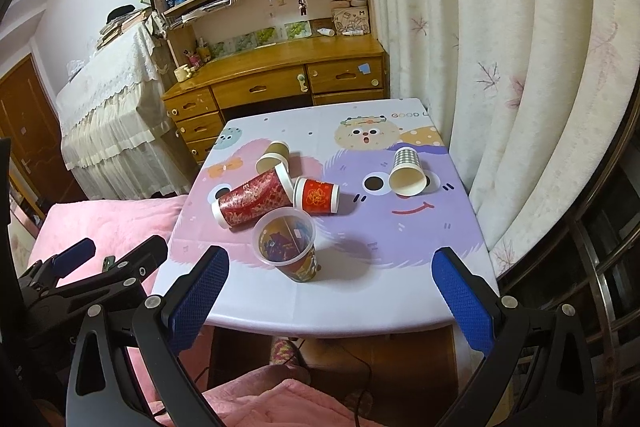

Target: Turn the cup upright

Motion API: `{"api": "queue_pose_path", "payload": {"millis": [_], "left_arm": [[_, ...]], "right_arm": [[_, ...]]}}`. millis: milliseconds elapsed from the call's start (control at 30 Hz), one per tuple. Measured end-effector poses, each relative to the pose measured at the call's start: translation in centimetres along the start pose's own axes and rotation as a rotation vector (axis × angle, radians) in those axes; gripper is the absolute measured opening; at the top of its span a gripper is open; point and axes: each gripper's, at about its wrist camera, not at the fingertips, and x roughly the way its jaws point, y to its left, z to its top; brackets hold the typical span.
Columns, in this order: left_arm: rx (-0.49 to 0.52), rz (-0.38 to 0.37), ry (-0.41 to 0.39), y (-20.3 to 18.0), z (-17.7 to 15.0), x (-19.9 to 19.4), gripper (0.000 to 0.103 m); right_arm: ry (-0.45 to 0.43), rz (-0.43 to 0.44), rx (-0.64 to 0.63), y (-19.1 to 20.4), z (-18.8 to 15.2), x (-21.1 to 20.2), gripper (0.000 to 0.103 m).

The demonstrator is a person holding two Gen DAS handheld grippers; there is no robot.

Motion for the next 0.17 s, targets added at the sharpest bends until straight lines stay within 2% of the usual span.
{"api": "queue_pose_path", "payload": {"millis": [167], "left_arm": [[-0.002, 0.002, 0.005, -0.12, -0.54, -0.41, 0.102]], "right_arm": [[0.007, 0.005, -0.006, -0.27, -0.71, 0.40, 0.103]]}}
